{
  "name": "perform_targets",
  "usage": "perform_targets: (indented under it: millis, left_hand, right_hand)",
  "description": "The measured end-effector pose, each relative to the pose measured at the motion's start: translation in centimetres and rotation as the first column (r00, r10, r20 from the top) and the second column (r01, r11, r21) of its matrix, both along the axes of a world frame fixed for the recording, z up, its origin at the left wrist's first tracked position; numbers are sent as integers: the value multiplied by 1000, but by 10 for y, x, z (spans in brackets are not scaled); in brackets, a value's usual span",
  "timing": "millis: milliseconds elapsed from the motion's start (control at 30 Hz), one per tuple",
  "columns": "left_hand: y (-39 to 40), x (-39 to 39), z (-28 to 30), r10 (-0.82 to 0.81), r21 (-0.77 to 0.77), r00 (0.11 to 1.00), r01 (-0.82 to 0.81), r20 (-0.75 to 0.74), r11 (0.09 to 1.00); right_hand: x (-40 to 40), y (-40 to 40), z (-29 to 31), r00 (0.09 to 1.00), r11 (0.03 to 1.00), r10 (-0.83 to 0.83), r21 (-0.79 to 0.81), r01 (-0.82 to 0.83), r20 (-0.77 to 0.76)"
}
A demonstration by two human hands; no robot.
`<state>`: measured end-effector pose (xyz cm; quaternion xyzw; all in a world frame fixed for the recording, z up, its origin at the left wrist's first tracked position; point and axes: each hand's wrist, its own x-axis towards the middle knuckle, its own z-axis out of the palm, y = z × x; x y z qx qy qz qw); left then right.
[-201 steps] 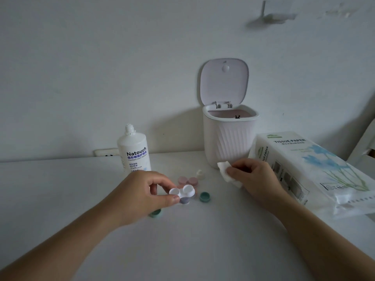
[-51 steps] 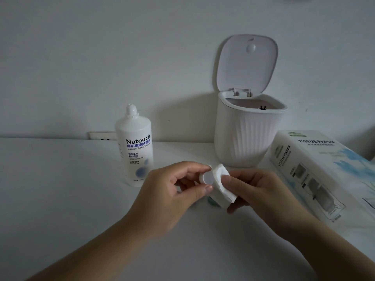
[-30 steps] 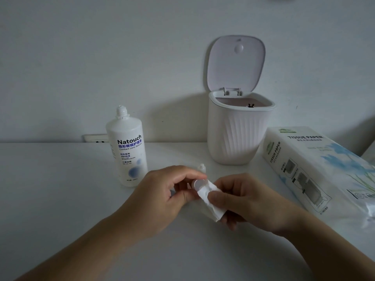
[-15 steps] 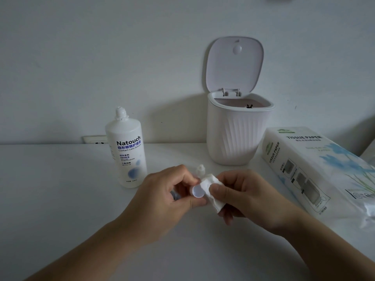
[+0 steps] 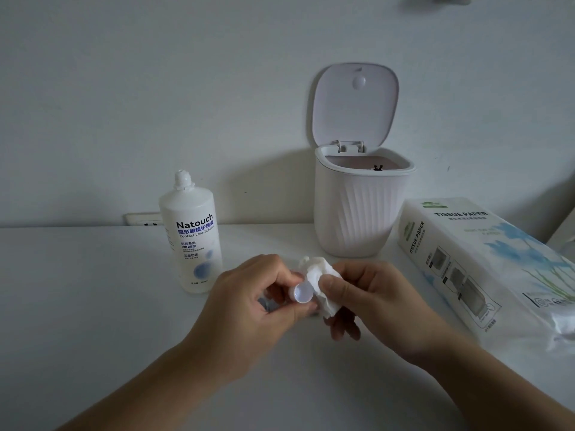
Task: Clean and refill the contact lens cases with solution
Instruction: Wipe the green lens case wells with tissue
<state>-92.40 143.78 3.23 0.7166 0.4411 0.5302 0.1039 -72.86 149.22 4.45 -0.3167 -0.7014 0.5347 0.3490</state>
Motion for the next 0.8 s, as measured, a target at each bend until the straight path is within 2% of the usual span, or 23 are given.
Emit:
perform_targets:
  millis: [133, 300, 500, 633, 800]
  left_hand:
    - [1, -7, 5, 21, -25, 1000, -22, -15, 999]
    - [0, -9, 8, 34, -81, 999, -35, -12, 996]
    - [3, -15, 9, 60, -206, 996, -44, 71, 978]
    - [4, -18, 13, -22, -349, 978, 95, 208, 932]
    - [2, -14, 13, -87, -458, 912, 282, 401, 843]
  right_hand:
    - [-3, 0, 1, 999, 999, -12, -30, 11, -38]
    - [-3, -1, 2, 999, 1000, -29, 4, 29, -24]
    - [1, 2, 4, 984, 986, -150, 55, 155, -94]
    - [6, 5, 6, 956, 962, -251, 74, 264, -149]
    - [5, 7, 3, 958, 956, -256, 110, 271, -131]
